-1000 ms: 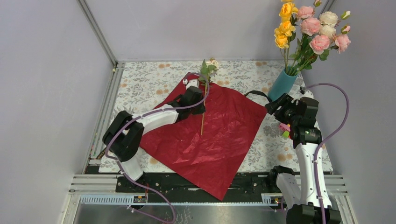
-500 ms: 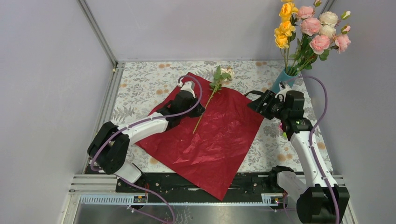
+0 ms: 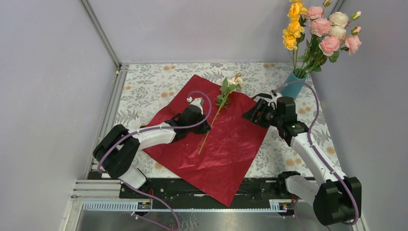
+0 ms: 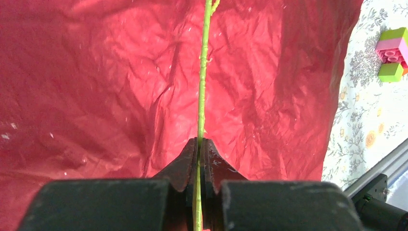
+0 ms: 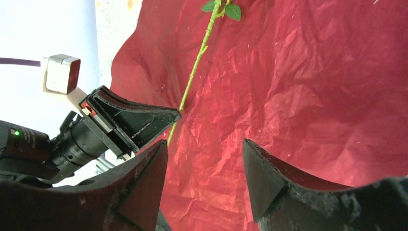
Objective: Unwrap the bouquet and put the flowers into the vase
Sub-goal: Pick up the fake flower from the wrapping paper.
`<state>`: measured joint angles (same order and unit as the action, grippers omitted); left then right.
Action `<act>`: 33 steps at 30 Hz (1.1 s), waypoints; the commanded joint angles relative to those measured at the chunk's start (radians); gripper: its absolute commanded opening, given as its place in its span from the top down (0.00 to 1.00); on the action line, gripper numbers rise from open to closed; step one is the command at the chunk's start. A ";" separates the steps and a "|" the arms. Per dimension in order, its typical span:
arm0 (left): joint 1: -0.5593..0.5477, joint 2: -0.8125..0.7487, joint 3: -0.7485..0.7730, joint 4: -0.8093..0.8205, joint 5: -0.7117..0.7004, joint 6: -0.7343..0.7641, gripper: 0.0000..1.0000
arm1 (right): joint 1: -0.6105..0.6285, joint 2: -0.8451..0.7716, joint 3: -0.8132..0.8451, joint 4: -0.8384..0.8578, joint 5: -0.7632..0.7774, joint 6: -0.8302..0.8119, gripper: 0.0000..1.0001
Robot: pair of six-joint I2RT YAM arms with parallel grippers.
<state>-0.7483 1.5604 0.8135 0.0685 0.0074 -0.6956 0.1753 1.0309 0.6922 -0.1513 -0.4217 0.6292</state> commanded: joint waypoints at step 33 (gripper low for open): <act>-0.014 -0.250 -0.214 0.307 0.088 -0.231 1.00 | 0.266 0.638 0.244 0.439 0.210 0.366 0.42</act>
<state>-0.7547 1.3342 0.5949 0.2993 0.0750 -0.9180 0.4316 1.6318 0.8650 0.2451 -0.2512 0.9688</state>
